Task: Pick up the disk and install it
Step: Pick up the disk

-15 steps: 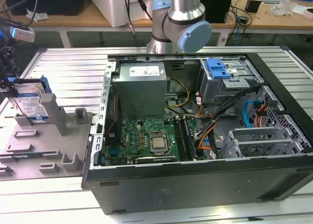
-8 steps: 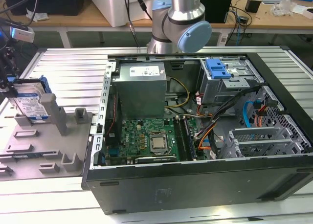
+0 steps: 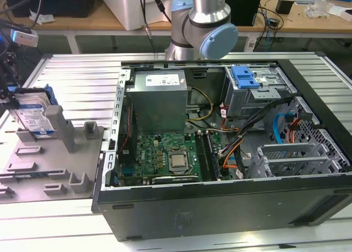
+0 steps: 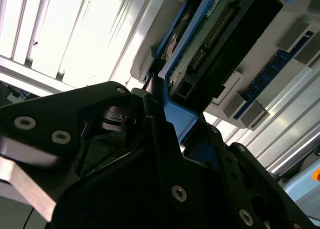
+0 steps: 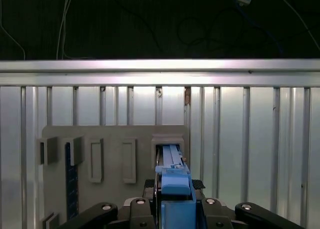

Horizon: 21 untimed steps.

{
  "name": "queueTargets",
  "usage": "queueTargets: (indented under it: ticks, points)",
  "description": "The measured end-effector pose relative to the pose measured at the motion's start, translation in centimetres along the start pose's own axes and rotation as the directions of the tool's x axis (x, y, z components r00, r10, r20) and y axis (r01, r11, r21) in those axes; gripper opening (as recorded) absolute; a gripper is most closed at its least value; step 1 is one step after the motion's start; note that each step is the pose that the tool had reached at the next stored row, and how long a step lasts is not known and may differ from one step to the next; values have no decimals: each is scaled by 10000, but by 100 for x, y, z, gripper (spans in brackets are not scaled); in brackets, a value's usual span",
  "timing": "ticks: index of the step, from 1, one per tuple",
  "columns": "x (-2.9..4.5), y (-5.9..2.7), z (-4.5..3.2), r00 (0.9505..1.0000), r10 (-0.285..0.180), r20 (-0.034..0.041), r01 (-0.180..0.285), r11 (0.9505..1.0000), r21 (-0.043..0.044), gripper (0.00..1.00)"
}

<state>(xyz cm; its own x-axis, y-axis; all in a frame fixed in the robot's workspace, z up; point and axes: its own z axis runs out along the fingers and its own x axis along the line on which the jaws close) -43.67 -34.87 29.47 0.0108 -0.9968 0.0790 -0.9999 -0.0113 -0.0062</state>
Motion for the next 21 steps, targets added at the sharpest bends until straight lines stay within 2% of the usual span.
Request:
queueTargets:
  ticks: [11, 17, 21]
  points:
    - [12, -1, -154, 10000, 0, -15, 0, 10000, -1, 37]
    - [15, -2, -241, 10000, 0, -55, 0, 10000, -1, 37]
    - [14, -2, -263, 10000, 0, -66, 0, 10000, 0, 37]
